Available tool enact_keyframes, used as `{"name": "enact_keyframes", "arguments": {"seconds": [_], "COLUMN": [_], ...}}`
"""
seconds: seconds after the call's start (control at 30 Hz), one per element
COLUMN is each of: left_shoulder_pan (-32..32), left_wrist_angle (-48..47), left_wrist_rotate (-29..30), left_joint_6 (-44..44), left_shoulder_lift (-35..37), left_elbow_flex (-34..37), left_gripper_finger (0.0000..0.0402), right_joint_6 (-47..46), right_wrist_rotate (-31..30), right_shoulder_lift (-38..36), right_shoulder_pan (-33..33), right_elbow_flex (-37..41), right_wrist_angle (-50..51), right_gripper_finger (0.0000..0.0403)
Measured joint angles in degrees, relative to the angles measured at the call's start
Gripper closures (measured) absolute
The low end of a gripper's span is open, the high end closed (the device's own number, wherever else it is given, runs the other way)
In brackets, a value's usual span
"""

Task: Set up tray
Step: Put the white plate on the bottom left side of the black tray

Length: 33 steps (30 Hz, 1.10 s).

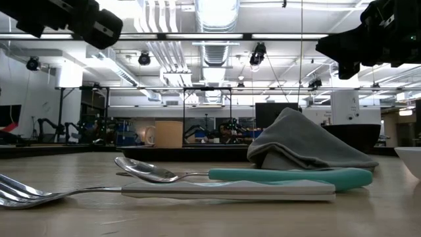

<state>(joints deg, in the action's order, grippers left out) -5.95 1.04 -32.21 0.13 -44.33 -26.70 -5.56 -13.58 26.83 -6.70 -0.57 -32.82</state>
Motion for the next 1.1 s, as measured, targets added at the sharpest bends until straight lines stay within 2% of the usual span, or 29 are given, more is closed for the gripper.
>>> {"name": "enact_keyframes", "arguments": {"seconds": [0.17, 0.37, 0.57, 0.73, 0.9, 1.1], "left_shoulder_pan": [-5.9, -13.4, -16.2, -16.2, -16.2, -16.2], "left_wrist_angle": [1.0, 6.6, 6.1, 7.9, 17.1, 19.7], "left_wrist_rotate": [4.7, 5.3, 7.5, 10.2, 10.4, 17.9], "left_joint_6": [-0.3, -0.1, -0.1, -0.4, -1.2, -6.3], "left_shoulder_lift": [-2.3, -5.4, -4.9, -1.8, 3.5, 10.8], "left_elbow_flex": [-0.3, -0.2, 1.2, 5.0, 11.8, 17.6], "left_gripper_finger": [0.0279, 0.0279, 0.0279, 0.0279, 0.0279, 0.0279], "right_joint_6": [0.0, 0.0, 0.0, 0.0, 0.0, 0.0], "right_wrist_rotate": [0.0, 0.0, 0.0, 0.0, 0.0, 0.0], "right_shoulder_lift": [0.0, 0.0, 0.0, 0.0, 0.0, 0.0], "right_shoulder_pan": [0.0, 0.0, 0.0, 0.0, 0.0, 0.0], "right_elbow_flex": [0.0, 0.0, 0.0, 0.0, 0.0, 0.0], "right_wrist_angle": [0.0, 0.0, 0.0, 0.0, 0.0, 0.0], "right_gripper_finger": [0.0335, 0.0328, 0.0324, 0.033, 0.0335, 0.0329]}}
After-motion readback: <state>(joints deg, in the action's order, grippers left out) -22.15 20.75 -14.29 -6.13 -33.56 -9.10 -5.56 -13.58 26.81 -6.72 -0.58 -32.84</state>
